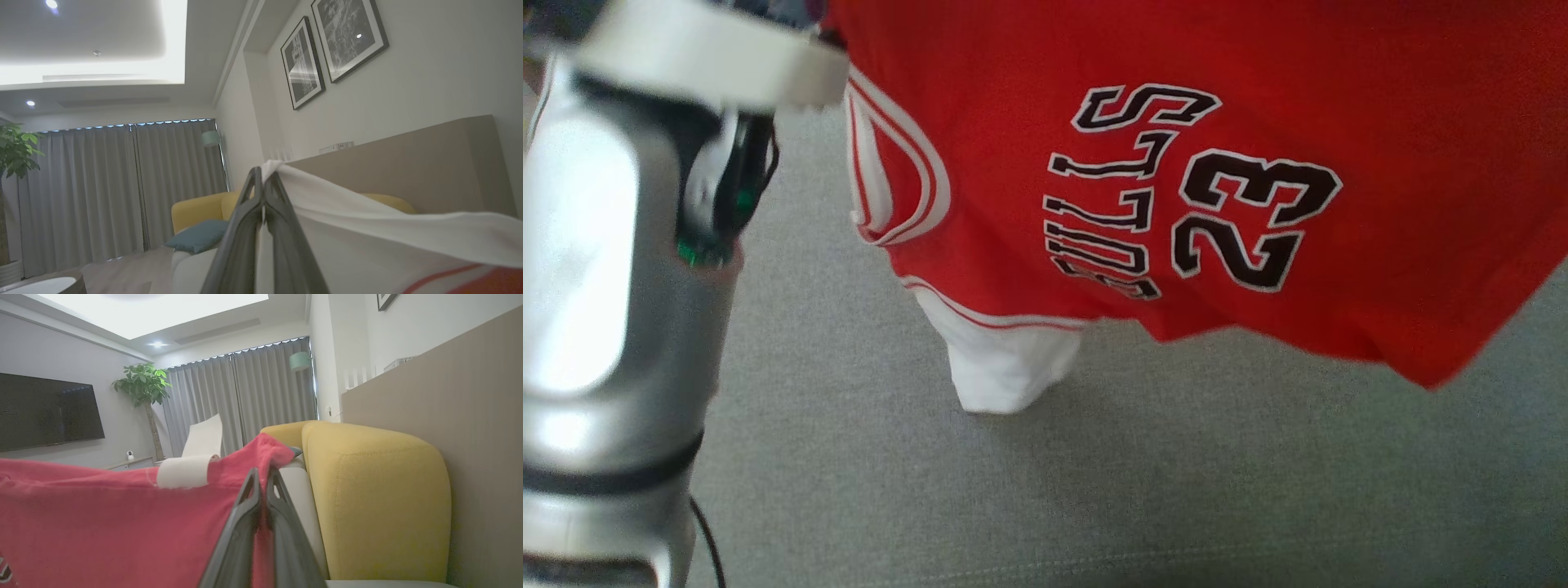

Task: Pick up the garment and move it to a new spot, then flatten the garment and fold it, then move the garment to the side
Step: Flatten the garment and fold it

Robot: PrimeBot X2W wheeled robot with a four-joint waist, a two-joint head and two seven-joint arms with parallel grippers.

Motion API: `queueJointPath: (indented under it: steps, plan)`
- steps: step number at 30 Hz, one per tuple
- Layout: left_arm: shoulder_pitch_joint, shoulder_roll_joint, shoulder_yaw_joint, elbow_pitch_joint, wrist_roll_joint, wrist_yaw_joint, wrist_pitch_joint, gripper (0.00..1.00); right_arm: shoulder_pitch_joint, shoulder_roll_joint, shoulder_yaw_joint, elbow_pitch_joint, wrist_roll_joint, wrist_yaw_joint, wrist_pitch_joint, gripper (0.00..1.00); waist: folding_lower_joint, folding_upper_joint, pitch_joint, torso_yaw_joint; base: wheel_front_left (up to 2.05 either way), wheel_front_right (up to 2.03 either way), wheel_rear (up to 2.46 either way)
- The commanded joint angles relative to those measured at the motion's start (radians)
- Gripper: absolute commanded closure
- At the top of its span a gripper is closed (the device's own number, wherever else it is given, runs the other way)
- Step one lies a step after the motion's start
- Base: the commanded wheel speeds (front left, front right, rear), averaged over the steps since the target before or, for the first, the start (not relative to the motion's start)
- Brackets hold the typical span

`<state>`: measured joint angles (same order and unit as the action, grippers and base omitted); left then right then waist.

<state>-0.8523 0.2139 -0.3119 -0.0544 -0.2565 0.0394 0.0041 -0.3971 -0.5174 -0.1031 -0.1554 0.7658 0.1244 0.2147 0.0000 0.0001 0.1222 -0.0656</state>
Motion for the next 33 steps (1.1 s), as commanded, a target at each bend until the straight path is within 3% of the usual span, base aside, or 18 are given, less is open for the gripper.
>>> queueJointPath:
  steps: [1, 8, 15, 22, 26, 33]
  plan:
    - [-0.075, 0.025, 0.035, 0.005, -0.006, -0.005, 0.004, 1.0, -0.05, -0.016, 0.016, -0.014, 0.003, 0.006, 0.009, 1.0, 0.0, -0.0001, 0.017, -0.003, 0.0, 0.0, 0.0]
    - [-0.285, -0.027, 0.045, 0.406, -0.027, -0.035, -0.1, 1.0, -0.326, 0.052, 0.18, 0.228, 0.009, 0.006, -0.052, 1.0, 0.0, -0.0001, 0.077, -0.025, 0.0, 0.0, 0.0]
    - [-0.501, -0.052, 0.063, 0.734, -0.018, -0.036, -0.23, 1.0, -0.624, 0.139, 0.349, 0.527, -0.006, 0.006, -0.252, 1.0, 0.0, -0.0001, 0.099, -0.045, 0.0, 0.0, 0.0]
    - [-0.576, -0.104, 0.091, 0.962, -0.047, -0.021, -0.261, 1.0, -0.783, 0.187, 0.548, 0.812, 0.003, 0.006, -0.414, 1.0, 0.0, -0.0001, 0.163, -0.009, 0.0, 0.0, 0.0]
    - [-0.547, -0.136, 0.107, 1.078, -0.08, -0.012, -0.265, 1.0, -0.819, 0.225, 0.658, 0.957, 0.02, 0.006, -0.441, 1.0, 0.0, -0.0001, 0.222, 0.013, 0.0, 0.0, 0.0]
    - [-0.484, -0.157, 0.119, 1.144, -0.11, -0.021, -0.266, 1.0, -0.841, 0.266, 0.776, 1.059, 0.078, 0.006, -0.464, 1.0, 0.0, -0.0001, 0.315, 0.022, 0.0, 0.0, 0.0]
